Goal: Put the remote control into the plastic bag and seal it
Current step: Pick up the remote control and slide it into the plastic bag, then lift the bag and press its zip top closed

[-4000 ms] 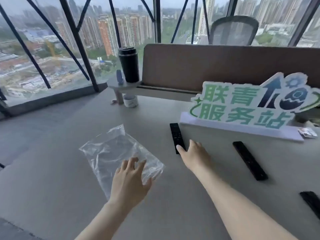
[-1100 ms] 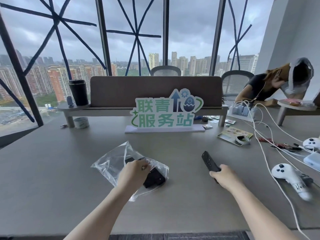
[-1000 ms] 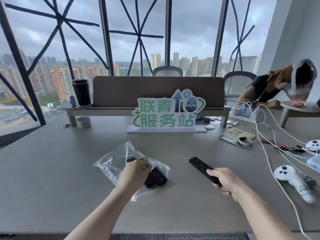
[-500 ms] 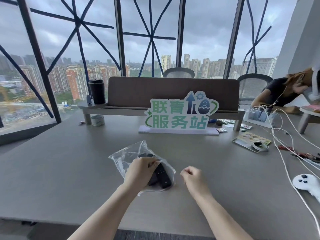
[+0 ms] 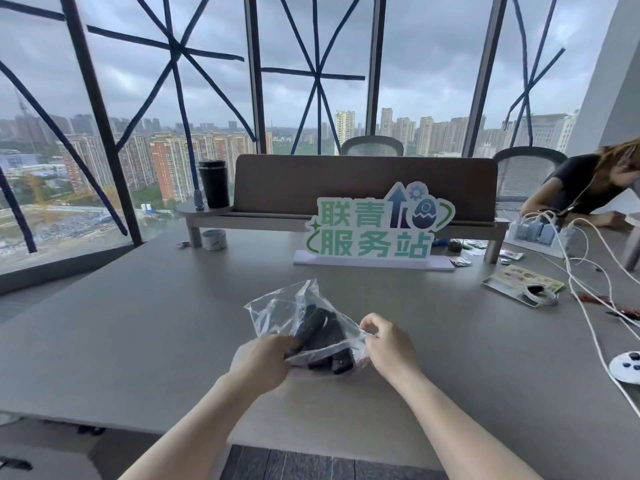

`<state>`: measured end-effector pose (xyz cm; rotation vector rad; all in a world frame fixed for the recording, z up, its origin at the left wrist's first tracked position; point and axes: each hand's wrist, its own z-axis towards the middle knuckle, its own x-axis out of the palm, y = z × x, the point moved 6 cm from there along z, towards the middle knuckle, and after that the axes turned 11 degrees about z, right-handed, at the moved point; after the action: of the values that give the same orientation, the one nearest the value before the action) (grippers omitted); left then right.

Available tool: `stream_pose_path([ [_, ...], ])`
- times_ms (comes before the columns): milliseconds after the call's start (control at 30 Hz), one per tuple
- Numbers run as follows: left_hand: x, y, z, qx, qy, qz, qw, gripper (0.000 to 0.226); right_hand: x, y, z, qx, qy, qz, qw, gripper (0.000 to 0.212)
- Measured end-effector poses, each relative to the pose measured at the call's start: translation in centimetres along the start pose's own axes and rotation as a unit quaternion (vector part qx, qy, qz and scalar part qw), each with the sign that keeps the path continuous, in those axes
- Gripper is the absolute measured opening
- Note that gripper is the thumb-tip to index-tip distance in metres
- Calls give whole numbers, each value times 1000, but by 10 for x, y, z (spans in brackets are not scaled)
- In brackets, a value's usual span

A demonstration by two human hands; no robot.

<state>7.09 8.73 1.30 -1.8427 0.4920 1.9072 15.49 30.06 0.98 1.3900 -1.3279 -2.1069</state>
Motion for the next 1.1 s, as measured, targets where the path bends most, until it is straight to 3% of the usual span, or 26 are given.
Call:
stream_pose_path([
  [100,-25,21,5,-94,-19,-152,984,48,-15,23,0,-11,26,49,998,27],
  [167,-58,27,11,-121,-45,-331,935,37,-37,51,2,-7,39,159,987,32],
  [233,-102,26,15,-107,-86,-445,885,25,-66,85,3,-3,34,277,960,26],
  [333,-172,18,17,-55,-169,-511,841,7,-105,133,1,-26,14,388,921,20],
  [400,-201,16,19,-43,-198,-526,826,8,-120,152,-1,-36,10,431,901,17],
  [467,-212,13,23,-33,-192,-530,826,7,-127,159,-3,-39,14,451,891,14],
  [700,-180,-4,16,36,-107,-523,845,22,-138,134,-5,-32,-31,408,912,17],
  [833,-169,1,16,0,-187,-442,877,16,-140,130,-11,-50,-46,369,927,20],
  [967,-164,4,13,-22,-214,-422,881,3,-152,137,-19,-81,-75,358,927,20],
  [1100,-169,-12,7,-9,-246,-431,868,11,-172,146,-25,-125,-134,316,931,24],
])
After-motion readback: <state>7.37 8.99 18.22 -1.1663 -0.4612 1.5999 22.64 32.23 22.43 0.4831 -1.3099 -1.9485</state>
